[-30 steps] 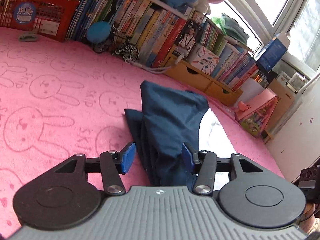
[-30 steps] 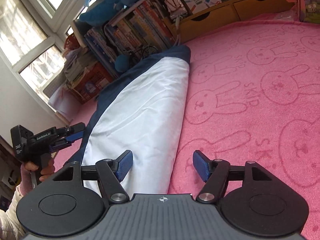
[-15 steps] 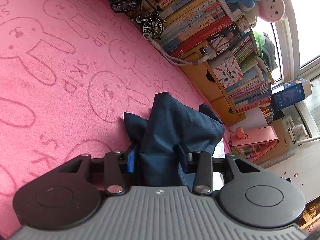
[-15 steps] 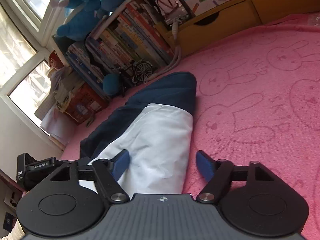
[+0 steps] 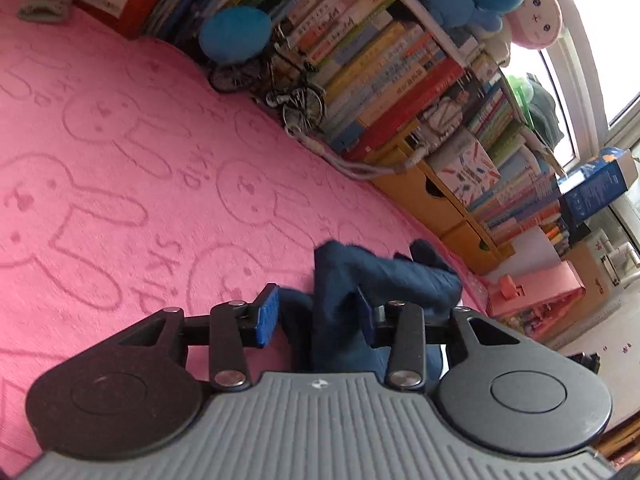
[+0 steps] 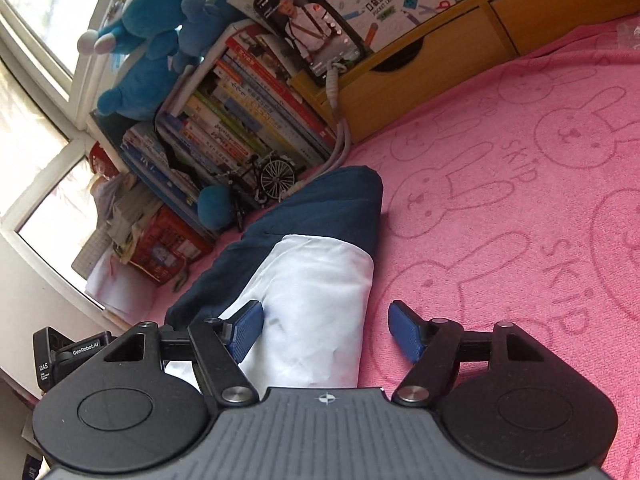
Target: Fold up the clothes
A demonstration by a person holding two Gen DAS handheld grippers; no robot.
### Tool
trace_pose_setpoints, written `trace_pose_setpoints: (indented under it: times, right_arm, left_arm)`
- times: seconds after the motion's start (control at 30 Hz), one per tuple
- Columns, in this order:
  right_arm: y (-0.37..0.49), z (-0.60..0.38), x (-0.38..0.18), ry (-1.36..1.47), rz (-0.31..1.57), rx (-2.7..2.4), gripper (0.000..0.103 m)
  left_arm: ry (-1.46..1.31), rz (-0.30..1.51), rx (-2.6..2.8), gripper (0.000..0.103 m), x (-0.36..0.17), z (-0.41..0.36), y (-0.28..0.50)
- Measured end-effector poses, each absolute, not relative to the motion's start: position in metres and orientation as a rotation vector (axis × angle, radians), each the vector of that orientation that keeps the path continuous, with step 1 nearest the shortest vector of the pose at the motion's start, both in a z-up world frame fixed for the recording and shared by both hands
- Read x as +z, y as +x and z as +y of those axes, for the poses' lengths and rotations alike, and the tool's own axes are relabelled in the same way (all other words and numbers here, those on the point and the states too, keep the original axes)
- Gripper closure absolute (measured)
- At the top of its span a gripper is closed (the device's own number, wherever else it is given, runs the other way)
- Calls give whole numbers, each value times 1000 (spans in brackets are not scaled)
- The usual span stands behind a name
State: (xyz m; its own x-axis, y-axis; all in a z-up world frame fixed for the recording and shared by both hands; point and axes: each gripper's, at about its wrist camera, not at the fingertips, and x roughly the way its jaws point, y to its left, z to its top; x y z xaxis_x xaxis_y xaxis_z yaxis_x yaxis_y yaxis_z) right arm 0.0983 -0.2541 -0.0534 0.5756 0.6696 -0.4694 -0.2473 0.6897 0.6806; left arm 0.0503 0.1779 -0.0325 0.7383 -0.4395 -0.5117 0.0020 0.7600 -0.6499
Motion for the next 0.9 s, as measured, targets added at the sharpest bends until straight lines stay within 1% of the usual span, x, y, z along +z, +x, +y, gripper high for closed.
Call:
trace_pose_setpoints:
  times: [0.1, 0.13, 0.17, 0.23, 0.33, 0.43, 0.5, 0.53, 0.57, 0.6, 0.63, 0.7, 0.73, 0.77, 0.8, 0.83, 0.87, 0.9]
  right_arm:
    - [99, -259, -58, 624, 760, 592, 29]
    - [99, -260, -57, 610, 740, 597, 25]
    - [99, -260, -56, 596, 720, 603, 23]
    - [103, -260, -55, 586, 682, 619, 22]
    - [112, -260, -54, 600, 641, 634, 22]
    - [129, -264, -53, 652, 634, 640, 28]
    - [145, -269, -55, 700, 647, 620, 39]
    - [151, -271, -57, 721, 655, 610, 48]
    - [157, -272, -60, 743, 658, 601, 52]
    - [162, -274, -63, 765, 660, 591, 55]
    - [167, -276, -67, 788, 662, 583, 59]
    - [170, -276, -78, 827, 676, 584, 60]
    - [171, -275, -83, 842, 692, 588, 64]
    - [174, -273, -85, 848, 714, 592, 67]
    - [175, -272, -86, 850, 715, 602, 67]
    - [175, -272, -86, 859, 711, 614, 67]
    - [176, -271, -87, 870, 709, 627, 67]
    - [177, -271, -89, 893, 713, 641, 68]
  left_arm:
    - [-633, 655, -255, 65, -7, 178, 54]
    - [-629, 652, -284, 62, 1, 175, 56]
    - [-658, 678, -338, 52, 6, 167, 65]
    - [-731, 741, -458, 42, 14, 150, 85]
    - [-718, 800, -491, 40, 8, 120, 106]
    - [-695, 857, -514, 40, 1, 90, 127]
    - [-680, 894, -528, 40, -3, 71, 141]
    - [-672, 913, -536, 40, -6, 61, 148]
    - [-664, 931, -543, 39, -8, 51, 155]
    - [-656, 950, -550, 39, -11, 41, 162]
    - [-642, 960, -551, 39, -13, 36, 165]
    - [-625, 976, -544, 39, -18, 32, 170]
    - [-628, 984, -539, 39, -21, 31, 172]
    - [-639, 989, -540, 43, -25, 31, 175]
    - [-651, 992, -541, 44, -28, 31, 177]
    - [-656, 986, -550, 51, -30, 30, 179]
    - [-660, 978, -561, 61, -32, 30, 180]
    - [-663, 970, -572, 64, -34, 29, 180]
